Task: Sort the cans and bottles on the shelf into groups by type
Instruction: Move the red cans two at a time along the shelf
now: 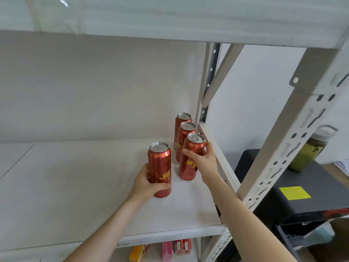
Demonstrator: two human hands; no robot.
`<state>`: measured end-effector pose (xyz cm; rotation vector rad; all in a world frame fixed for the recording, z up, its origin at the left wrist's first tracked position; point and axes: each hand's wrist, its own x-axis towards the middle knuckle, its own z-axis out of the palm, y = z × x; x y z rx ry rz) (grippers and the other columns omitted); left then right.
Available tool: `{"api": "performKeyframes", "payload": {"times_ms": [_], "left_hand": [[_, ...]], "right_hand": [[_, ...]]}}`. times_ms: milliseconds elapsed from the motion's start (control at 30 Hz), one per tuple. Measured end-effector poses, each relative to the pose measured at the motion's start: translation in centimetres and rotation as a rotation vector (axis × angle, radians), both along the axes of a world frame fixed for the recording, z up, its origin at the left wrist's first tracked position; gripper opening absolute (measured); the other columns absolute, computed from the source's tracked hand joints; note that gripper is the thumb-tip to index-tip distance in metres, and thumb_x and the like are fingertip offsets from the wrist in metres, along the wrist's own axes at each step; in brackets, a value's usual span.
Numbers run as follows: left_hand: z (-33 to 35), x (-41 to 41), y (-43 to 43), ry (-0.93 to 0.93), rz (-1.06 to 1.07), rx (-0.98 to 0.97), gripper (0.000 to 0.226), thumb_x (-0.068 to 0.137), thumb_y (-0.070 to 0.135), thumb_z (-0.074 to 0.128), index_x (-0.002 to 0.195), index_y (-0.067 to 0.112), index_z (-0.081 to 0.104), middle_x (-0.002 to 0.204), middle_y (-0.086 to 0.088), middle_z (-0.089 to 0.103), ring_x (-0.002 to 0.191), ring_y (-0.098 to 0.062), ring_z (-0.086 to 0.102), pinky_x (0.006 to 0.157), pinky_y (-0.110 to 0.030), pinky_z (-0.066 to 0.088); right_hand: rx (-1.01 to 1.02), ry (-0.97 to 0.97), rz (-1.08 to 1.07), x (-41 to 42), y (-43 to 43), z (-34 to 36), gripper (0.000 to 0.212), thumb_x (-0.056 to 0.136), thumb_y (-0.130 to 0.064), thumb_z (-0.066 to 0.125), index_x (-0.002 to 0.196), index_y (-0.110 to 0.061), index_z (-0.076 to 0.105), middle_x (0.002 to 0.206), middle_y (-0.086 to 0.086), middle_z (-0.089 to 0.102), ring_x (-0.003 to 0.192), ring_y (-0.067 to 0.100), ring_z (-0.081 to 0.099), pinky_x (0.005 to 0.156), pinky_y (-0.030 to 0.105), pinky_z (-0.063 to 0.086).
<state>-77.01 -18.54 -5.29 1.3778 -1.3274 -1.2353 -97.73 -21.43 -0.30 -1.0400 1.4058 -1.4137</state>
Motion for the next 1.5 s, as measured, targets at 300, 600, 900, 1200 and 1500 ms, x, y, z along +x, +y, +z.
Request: {"api": "performKeyframes", "payload": {"times_ms": [300,600,900,1200,1500], "left_hand": [[-0.7,0.5,-0.8,-0.052,0.010,-0.036,0.075,0.039,0.027,0.091,0.107,0.037,0.061,0.100,0.012,0.073,0.093,-0.007,0.069,0.083,-0.033,0.056],[-0.8,0.8,-0.6,-0.084,-0.038,-0.044,0.082,0.040,0.025,0.091,0.114,0.034,0.058,0.106,0.010,0.072,0.097,-0.007,0.069,0.089,-0.037,0.056],[0.3,1.4,-0.2,-0.087,-0.087,-0.008,0.081,0.042,0.032,0.089,0.117,0.028,0.059,0.114,0.004,0.069,0.104,-0.013,0.066,0.088,-0.030,0.053],[2.8,2.1,0.4,0.013,-0.112,0.047,0.073,0.046,0.060,0.077,0.110,0.028,0.061,0.117,-0.001,0.065,0.107,-0.019,0.065,0.096,-0.043,0.053],[2.7,0.7,1.4,0.012,-0.141,0.051,0.069,0.048,0.064,0.076,0.106,0.029,0.062,0.117,-0.001,0.064,0.109,-0.020,0.064,0.092,-0.047,0.055]], "right_hand": [[-0.045,0.048,-0.013,0.5,-1.1,-0.8,0.054,0.063,-0.025,0.091,0.099,-0.034,0.050,0.102,-0.011,0.066,0.088,0.003,0.066,0.070,0.022,0.053],[-0.072,0.009,0.026,0.6,-0.3,-1.3,0.059,0.068,-0.027,0.089,0.115,-0.028,0.053,0.109,-0.008,0.067,0.093,0.002,0.065,0.066,0.016,0.051],[0.083,-0.143,-0.103,-0.4,4.9,-5.1,0.042,0.086,-0.039,0.071,0.123,-0.034,0.052,0.112,-0.012,0.057,0.104,0.008,0.057,0.091,0.034,0.047],[0.113,0.077,-0.024,2.0,8.6,-6.9,0.040,0.085,-0.020,0.074,0.117,-0.032,0.054,0.111,-0.008,0.063,0.104,0.011,0.061,0.085,0.028,0.052],[0.064,0.223,0.236,5.2,9.2,-6.6,0.073,0.072,-0.025,0.085,0.133,-0.035,0.046,0.122,-0.011,0.057,0.111,0.005,0.054,0.085,0.018,0.049]]}}
